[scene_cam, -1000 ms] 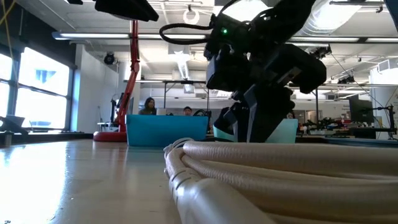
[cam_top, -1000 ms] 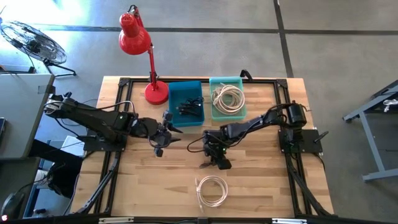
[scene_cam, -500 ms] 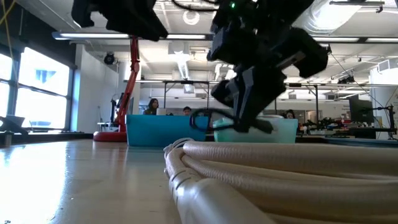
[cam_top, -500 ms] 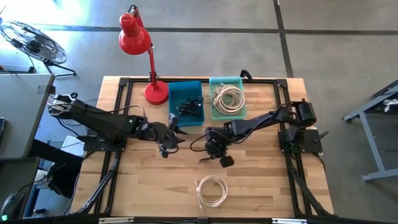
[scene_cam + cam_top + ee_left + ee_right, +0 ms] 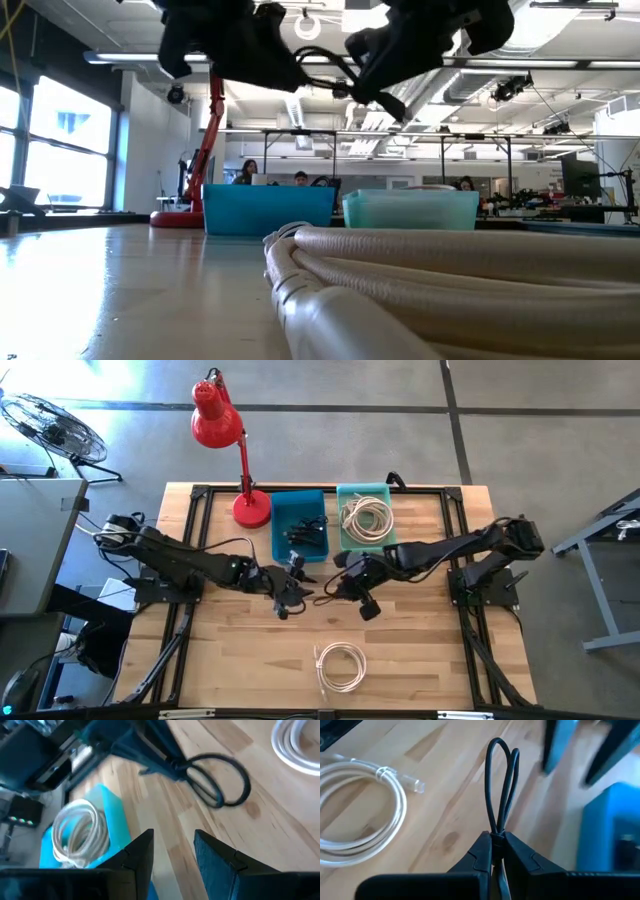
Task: Pick & Place USB Port
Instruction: Put the black usb cable into the blue bin, then put the white hdmi cable into the green bin
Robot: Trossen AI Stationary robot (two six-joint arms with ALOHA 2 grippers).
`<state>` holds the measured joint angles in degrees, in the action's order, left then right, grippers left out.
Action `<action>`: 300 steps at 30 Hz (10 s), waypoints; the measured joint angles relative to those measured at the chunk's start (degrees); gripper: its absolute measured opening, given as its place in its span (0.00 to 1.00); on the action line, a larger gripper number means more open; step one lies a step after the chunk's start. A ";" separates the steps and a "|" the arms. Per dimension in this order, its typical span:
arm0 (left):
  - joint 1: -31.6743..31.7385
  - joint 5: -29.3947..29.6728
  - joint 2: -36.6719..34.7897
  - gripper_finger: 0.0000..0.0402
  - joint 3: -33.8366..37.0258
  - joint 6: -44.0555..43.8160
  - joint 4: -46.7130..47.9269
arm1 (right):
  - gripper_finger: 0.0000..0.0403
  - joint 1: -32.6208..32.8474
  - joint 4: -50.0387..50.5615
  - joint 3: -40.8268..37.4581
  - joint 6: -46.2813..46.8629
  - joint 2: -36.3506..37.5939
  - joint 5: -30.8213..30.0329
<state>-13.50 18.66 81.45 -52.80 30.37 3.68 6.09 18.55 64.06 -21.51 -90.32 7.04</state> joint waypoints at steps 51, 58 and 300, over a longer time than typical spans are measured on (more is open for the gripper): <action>-0.03 -9.11 0.94 0.21 -0.04 5.16 -15.50 | 0.05 0.24 -7.42 0.01 -7.87 1.29 -8.49; -0.04 -8.53 0.94 0.32 -0.04 5.42 -12.05 | 0.05 0.26 -6.53 0.01 -7.04 1.26 -8.41; -6.25 -12.63 44.82 0.00 -48.57 -33.45 44.52 | 0.23 38.31 16.73 -9.54 56.23 25.50 -38.17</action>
<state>-19.75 6.03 126.27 -101.36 -3.08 48.21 44.40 35.29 54.52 34.72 -64.82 -31.14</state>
